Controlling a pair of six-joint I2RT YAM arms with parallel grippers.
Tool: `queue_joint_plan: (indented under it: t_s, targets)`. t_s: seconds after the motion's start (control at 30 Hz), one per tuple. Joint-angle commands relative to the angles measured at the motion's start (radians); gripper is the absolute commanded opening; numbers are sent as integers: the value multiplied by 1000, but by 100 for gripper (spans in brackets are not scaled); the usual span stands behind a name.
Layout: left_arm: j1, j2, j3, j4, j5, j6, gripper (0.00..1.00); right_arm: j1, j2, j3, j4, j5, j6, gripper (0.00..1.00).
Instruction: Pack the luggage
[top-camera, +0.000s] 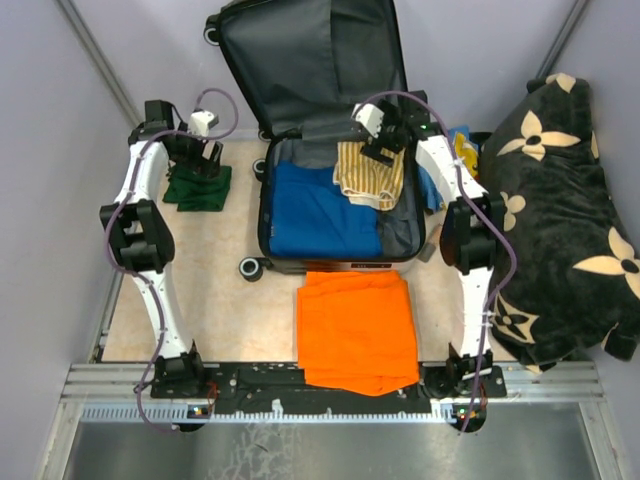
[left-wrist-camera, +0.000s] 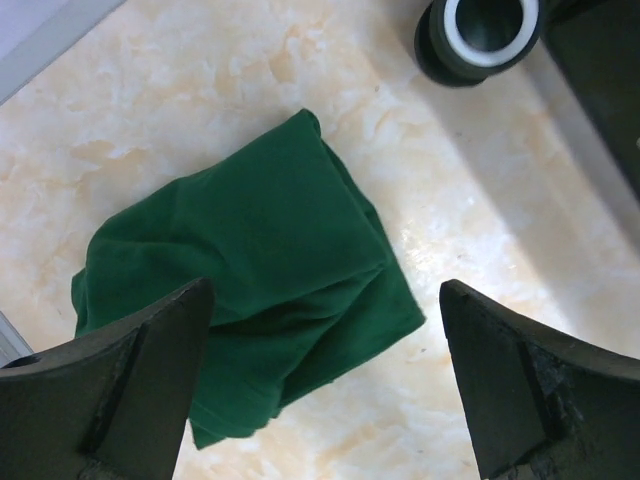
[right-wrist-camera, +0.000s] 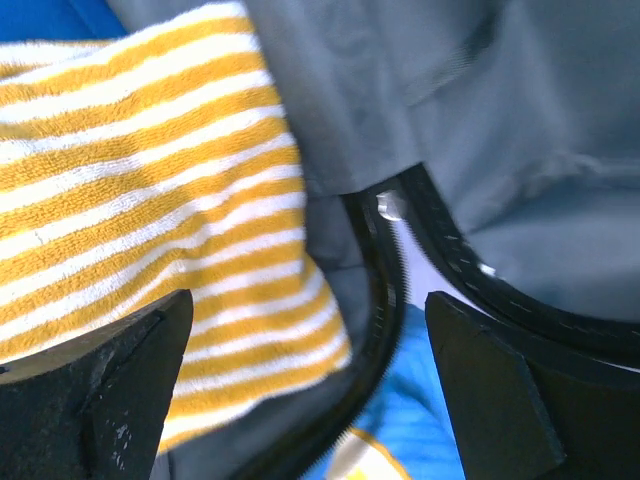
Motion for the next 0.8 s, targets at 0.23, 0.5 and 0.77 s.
queue_joint_plan:
  t_s: [0.23,0.5,0.77]
  targets:
    - [60,117,129,-230,137,510,99,9,-268,15,-15,-7,153,99]
    - [76,200,160,-271,97,696,99,9,-423,-151,-32,-4,219,99]
    - [78,182,17,-312,34,807,95,8,-540,-288,-26,17,278,99]
